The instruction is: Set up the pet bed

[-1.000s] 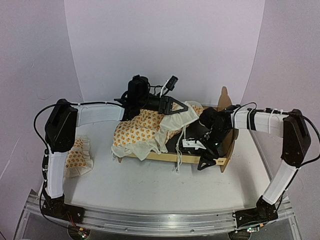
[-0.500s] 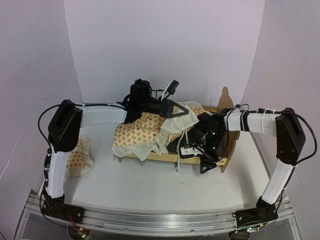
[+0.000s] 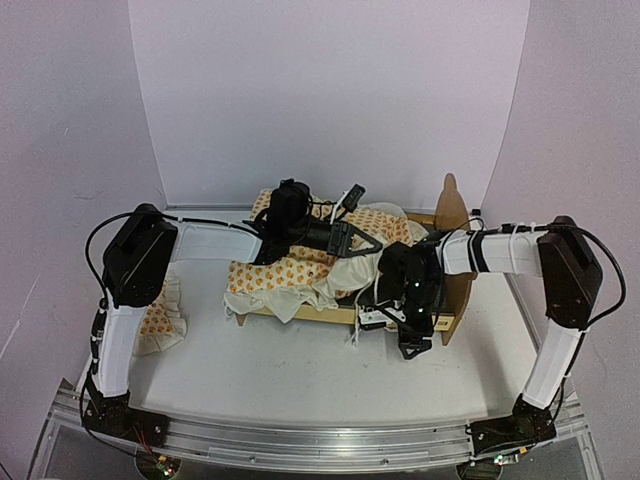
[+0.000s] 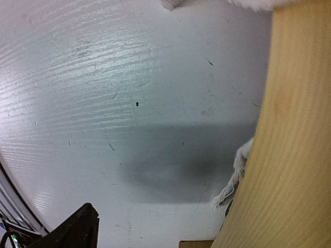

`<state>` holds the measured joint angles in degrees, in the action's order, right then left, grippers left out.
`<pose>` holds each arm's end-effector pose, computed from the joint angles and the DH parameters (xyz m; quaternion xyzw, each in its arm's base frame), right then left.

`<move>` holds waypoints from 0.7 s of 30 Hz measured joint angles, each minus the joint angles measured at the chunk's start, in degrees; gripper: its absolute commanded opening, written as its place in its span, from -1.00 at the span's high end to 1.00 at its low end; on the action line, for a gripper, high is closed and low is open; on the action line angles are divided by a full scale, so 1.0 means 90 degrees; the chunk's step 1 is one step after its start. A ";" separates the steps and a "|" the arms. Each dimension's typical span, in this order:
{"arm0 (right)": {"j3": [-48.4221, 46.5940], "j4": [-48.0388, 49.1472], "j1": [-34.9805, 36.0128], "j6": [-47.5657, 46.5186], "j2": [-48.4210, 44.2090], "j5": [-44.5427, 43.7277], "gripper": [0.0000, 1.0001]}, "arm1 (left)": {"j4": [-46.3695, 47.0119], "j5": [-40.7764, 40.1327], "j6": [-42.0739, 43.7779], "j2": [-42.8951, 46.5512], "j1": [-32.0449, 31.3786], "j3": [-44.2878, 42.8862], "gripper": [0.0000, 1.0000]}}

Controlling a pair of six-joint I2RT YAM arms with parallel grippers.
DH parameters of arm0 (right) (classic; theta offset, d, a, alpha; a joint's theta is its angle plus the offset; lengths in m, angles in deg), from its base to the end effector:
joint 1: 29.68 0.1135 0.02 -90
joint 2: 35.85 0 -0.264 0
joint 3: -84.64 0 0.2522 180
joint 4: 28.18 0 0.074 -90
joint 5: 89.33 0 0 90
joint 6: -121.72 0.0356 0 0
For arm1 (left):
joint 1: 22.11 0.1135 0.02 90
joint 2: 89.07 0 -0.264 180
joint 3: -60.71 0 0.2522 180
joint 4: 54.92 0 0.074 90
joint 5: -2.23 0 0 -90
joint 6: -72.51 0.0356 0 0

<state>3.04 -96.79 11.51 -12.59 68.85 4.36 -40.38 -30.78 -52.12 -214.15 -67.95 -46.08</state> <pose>0.2361 0.2096 0.1604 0.6780 -0.7342 -0.0326 0.0140 0.3300 -0.3826 0.2443 0.3872 0.6065 -0.6539 0.2337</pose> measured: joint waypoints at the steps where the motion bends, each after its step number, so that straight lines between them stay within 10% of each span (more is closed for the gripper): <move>1: 0.0029 -0.0007 0.0002 0.0114 -0.0073 -0.0017 -0.95 | 0.0024 -0.0010 -0.0002 -0.0051 -0.0044 0.0002 1.00; 14: -0.0221 -0.0658 0.0044 0.1897 -0.2234 -0.0163 -0.97 | 0.0036 -0.0165 -0.0061 -0.0206 -0.0335 0.0007 1.00; 21: -0.1863 -0.1797 0.0075 0.4269 -0.2931 -0.2115 -0.97 | 0.0044 -0.0554 -0.0112 -0.0566 -0.0680 -0.0335 1.00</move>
<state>-13.72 -112.97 12.19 25.83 42.47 -14.68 -39.99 -35.76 -53.13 -219.24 -74.07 -49.10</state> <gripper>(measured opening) 0.984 0.032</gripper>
